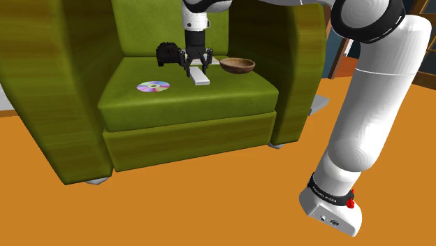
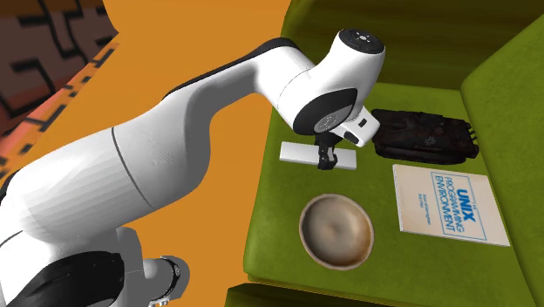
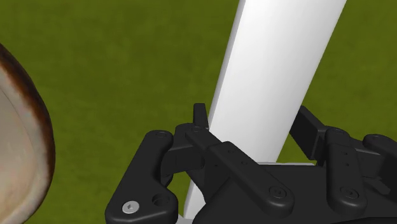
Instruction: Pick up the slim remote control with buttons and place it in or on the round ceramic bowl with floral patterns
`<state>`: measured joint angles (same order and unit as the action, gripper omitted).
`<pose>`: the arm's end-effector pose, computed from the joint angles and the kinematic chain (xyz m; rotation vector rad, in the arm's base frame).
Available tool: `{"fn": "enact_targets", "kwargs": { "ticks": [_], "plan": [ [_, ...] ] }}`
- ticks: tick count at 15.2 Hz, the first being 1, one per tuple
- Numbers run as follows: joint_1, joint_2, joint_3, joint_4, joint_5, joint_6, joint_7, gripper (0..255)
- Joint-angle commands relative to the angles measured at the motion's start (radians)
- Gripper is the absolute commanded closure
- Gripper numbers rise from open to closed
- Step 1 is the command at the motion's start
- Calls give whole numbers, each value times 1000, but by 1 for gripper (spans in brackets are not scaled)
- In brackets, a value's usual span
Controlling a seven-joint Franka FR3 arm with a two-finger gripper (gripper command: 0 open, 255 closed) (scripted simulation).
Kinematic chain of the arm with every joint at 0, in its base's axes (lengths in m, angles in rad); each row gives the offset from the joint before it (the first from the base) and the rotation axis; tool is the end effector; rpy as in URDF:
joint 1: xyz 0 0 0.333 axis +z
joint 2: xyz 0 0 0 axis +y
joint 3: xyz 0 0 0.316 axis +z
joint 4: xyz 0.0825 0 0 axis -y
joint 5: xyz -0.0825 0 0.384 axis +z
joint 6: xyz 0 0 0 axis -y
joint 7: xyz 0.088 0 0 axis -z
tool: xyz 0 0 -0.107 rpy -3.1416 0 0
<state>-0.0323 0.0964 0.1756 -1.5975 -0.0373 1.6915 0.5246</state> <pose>0.5862 0.0765 0.5679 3.0667 -0.5859 0.0090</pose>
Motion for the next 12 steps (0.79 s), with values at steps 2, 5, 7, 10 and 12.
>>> {"fn": "enact_targets", "kwargs": {
  "ticks": [2, 5, 7, 10, 12],
  "plan": [
    [0, 0, 0, 0, 0, 0, 0, 255],
    [1, 4, 0, 31, -1, -28, 0, 255],
    [1, 9, 1, 65, -1, -57, 0, 255],
    [3, 19, 1, 118, -3, -100, 0, 255],
    [4, 27, 2, 156, -5, -130, 0, 255]
  ]
}}
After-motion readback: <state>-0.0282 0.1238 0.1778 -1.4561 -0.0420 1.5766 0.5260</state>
